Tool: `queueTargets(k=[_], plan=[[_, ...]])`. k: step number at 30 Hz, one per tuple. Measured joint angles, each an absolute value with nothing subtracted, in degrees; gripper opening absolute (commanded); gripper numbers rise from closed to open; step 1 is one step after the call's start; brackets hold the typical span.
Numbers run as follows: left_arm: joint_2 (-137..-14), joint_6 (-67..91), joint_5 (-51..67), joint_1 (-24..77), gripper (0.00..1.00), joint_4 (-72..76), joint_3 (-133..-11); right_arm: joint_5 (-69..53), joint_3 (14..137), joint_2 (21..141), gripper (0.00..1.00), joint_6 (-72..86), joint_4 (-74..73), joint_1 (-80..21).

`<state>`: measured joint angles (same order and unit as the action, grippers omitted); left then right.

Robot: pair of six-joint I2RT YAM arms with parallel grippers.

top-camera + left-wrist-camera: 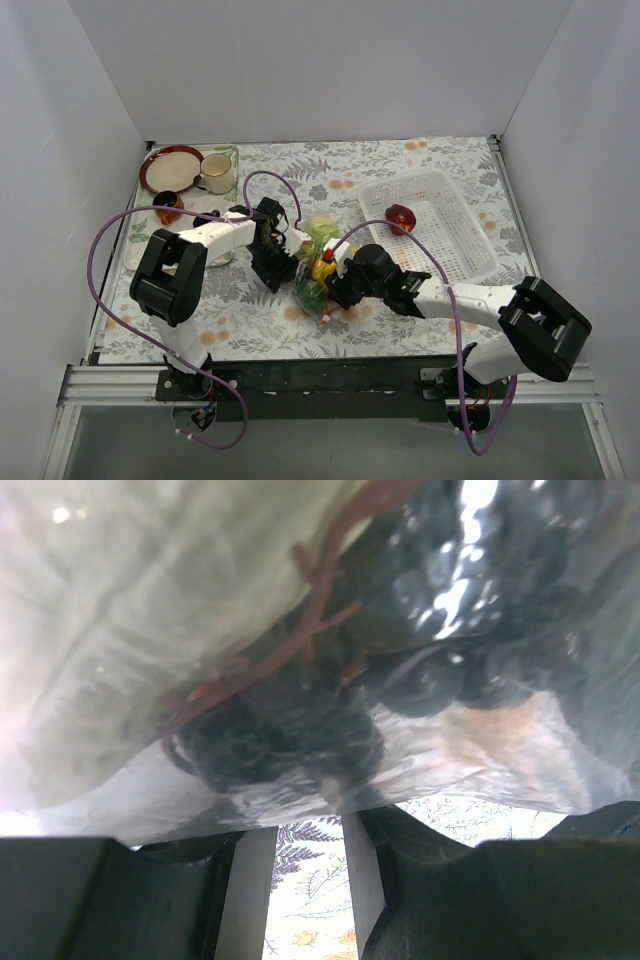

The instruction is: Open the zip-top bag and remove the fake food

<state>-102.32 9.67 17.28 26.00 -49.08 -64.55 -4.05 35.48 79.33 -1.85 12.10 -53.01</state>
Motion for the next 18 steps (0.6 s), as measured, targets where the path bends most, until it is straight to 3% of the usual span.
queueTargets(k=[10, 13, 14, 17, 18], plan=[[-102.3, 9.4, 17.1, 26.0, 0.30, -49.3, -64.6, -4.7, 35.0, 84.0, 0.58, -1.3, 15.5, -53.0], [-102.3, 9.4, 17.0, 26.0, 0.30, -49.3, -64.6, -4.6, 35.0, 84.1, 0.39, -1.3, 16.6, -53.0], [-102.3, 9.4, 16.9, 26.0, 0.30, -49.4, -64.6, -4.6, 34.9, 84.1, 0.23, -1.1, 17.2, -53.0], [-102.3, 9.2, 16.7, 26.0, 0.29, -49.4, -64.6, -3.9, 34.3, 83.2, 0.06, -1.2, 18.3, -53.2], [-102.3, 9.2, 16.5, 26.0, 0.28, -49.5, -64.6, -3.6, 33.8, 82.2, 0.05, -0.9, 18.2, -53.1]])
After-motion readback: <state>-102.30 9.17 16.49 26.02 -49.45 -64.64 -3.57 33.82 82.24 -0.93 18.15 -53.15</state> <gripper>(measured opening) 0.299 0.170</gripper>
